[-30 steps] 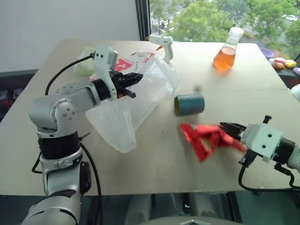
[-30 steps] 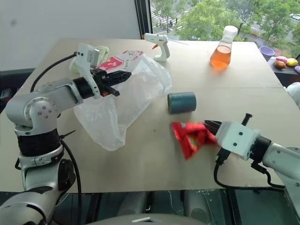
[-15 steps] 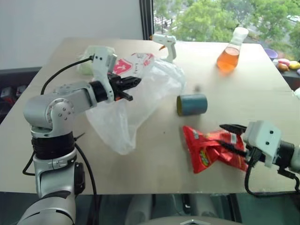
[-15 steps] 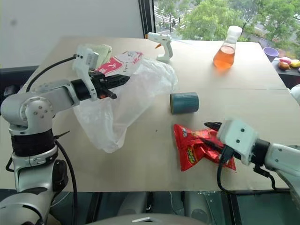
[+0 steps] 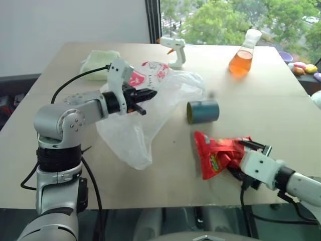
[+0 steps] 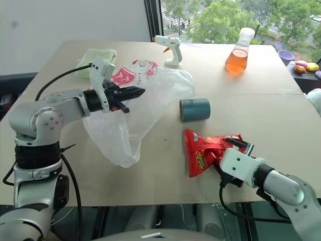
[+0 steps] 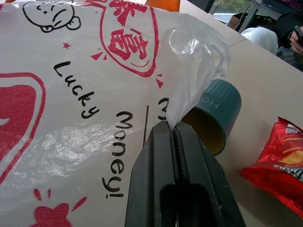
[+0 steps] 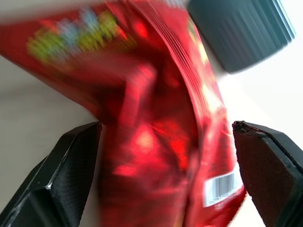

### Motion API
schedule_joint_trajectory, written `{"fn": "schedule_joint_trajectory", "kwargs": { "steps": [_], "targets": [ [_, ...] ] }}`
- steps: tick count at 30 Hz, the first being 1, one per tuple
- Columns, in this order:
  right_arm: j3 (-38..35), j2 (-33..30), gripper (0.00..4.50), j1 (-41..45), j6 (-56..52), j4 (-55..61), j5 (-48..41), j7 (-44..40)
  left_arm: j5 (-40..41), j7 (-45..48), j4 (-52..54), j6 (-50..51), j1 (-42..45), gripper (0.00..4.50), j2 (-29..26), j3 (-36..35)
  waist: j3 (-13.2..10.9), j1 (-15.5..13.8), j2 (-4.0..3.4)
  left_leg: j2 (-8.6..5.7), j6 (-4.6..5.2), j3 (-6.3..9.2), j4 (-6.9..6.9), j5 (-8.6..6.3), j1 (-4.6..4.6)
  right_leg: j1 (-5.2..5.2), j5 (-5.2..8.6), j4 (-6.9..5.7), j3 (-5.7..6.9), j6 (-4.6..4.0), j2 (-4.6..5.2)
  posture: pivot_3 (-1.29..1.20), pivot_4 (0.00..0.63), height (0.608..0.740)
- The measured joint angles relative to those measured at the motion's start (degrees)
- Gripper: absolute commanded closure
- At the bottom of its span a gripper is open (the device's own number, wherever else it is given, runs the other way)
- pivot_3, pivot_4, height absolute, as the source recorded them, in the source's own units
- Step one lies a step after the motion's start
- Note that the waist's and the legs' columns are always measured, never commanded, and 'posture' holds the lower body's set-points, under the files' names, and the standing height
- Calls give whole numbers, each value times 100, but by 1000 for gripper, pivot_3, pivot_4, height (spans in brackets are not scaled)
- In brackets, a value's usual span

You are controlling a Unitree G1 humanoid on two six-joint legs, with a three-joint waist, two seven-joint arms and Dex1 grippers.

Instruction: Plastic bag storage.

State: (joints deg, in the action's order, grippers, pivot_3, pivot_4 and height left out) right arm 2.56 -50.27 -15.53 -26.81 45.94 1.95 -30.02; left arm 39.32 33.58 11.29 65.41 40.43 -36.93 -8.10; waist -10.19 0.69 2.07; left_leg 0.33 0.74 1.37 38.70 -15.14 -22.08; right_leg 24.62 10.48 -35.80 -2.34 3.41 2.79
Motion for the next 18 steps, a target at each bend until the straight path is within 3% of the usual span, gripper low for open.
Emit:
{"fn": "schedule_joint_trajectory", "kwargs": {
  "steps": [1,2,5,7,14,18],
  "targets": [
    [98,81,1956,68,69,-47,65,0,6,0,0,3,-1,4500,-31,0,0,-5,0,0,0,5,0,0,-4,4,0,0,2,0,0,0,150,739],
    [113,111,2225,78,88,-42,71,-8,7,0,0,4,-1,4500,-37,-1,0,-5,0,0,0,5,0,0,-4,4,0,0,3,0,-1,0,150,739],
    [102,182,3666,87,83,57,19,-136,16,-1,0,15,0,4500,-48,-11,-1,-2,-1,1,0,6,0,0,-4,4,0,0,4,1,-1,0,150,739],
    [70,201,4377,132,71,203,-93,-270,36,1,-22,41,0,4500,-48,-35,-1,1,-1,2,1,6,0,0,-3,4,0,-1,4,1,-2,0,150,739],
    [97,335,4377,1606,-109,518,-663,-749,583,294,-182,607,92,4500,-144,-215,-3,32,-2,6,0,6,0,0,7,2,0,-8,4,1,-7,0,150,739],
    [923,656,4377,3034,215,-501,-278,-903,960,612,-179,967,222,4500,-383,-270,-6,47,-3,6,0,5,-1,0,6,4,-1,-7,4,0,-8,0,150,739]
  ]
}}
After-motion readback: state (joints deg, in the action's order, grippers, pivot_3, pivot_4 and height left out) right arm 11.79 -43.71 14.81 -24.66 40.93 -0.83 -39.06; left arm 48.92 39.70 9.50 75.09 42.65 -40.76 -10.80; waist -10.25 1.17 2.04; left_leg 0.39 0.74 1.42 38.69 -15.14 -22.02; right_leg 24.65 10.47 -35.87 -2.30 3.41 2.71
